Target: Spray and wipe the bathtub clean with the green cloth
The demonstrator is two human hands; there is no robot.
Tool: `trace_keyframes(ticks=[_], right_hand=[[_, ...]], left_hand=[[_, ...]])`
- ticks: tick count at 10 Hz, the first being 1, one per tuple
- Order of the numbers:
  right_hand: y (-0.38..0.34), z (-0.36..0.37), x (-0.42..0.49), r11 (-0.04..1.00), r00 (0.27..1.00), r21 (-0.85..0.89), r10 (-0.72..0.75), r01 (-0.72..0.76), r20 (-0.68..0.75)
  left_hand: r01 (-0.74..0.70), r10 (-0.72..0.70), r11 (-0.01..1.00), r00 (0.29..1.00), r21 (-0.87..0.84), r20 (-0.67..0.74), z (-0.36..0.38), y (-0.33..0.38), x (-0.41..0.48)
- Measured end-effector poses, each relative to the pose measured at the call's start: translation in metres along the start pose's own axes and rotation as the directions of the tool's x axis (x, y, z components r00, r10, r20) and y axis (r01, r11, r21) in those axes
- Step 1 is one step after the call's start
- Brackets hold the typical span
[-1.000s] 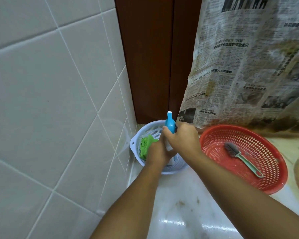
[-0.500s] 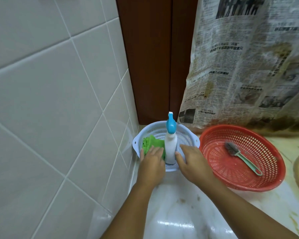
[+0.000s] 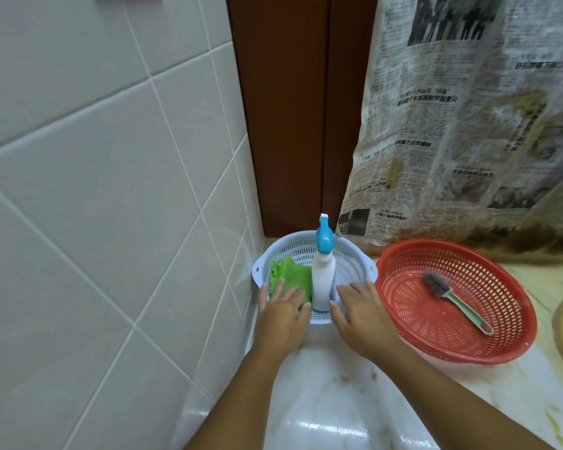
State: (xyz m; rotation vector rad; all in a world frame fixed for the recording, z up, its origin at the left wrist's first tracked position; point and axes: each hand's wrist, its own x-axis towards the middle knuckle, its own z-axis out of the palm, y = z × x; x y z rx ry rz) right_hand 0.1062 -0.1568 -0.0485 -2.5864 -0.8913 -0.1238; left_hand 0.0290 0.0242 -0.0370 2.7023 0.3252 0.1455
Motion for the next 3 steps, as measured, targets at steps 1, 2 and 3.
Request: trace_keyframes(ticks=[1, 2, 3], right_hand=[[-0.002, 0.002, 0.0, 0.999, 1.0, -0.035, -0.008, 0.008, 0.021], [0.005, 0.01, 0.002, 0.999, 0.998, -0.032, -0.021, 0.019, -0.051], [0.007, 0.02, -0.008, 0.998, 0.987, -0.015, -0.06, 0.059, -0.149]], left_hand=[[-0.001, 0.001, 0.999, 1.0, 0.041, 0.009, 0.003, -0.003, 0.002], [-0.014, 0.009, 0.997, 0.998, 0.079, 0.054, 0.003, -0.002, 0.006], [-0.155, 0.155, 0.988, 0.987, 0.022, -0.035, 0.011, -0.012, -0.009]])
